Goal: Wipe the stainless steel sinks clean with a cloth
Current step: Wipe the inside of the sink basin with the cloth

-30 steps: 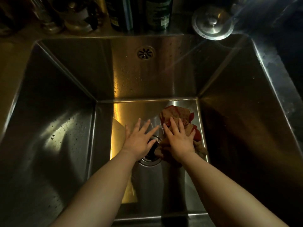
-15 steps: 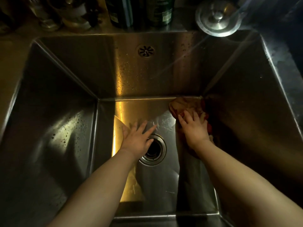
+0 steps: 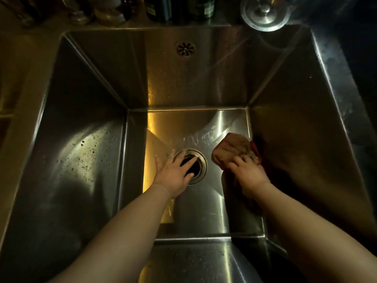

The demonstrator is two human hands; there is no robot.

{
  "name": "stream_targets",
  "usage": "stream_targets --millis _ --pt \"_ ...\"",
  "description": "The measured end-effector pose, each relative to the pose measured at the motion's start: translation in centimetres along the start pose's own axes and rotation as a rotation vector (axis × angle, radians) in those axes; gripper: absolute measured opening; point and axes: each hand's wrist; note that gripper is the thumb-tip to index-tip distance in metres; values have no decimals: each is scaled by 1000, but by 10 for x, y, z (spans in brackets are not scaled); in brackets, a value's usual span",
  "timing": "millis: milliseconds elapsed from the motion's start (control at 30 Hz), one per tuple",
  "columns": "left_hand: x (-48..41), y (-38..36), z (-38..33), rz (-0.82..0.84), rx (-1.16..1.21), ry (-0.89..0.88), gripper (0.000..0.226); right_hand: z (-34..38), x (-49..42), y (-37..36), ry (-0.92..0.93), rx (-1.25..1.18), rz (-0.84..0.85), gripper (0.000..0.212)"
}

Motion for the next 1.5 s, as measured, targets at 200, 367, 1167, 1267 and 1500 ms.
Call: stream_targets --millis 200,367,1167,1267,1500 --pt "17 -1 -5 5 12 15 52 6 24 -12 48 41 216 78" --pt "36 8 -8 39 40 26 53 25 38 -9 103 56 422 88" --pt "11 -3 -17 217 41 -218 72 24 21 -40 454 -120 249 98" --pt "16 -9 -16 226 80 -245 85 35 20 -50 403 -278 141 86" --pt "17 -4 -23 228 139 -205 97 43 12 -46 362 -479 83 71"
Point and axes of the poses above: each hand's wrist, its own x-axis away from the middle knuckle, its own y-axis out of the back of the hand, z = x × y, and after that the axes turned 11 degrees about -x, right-handed
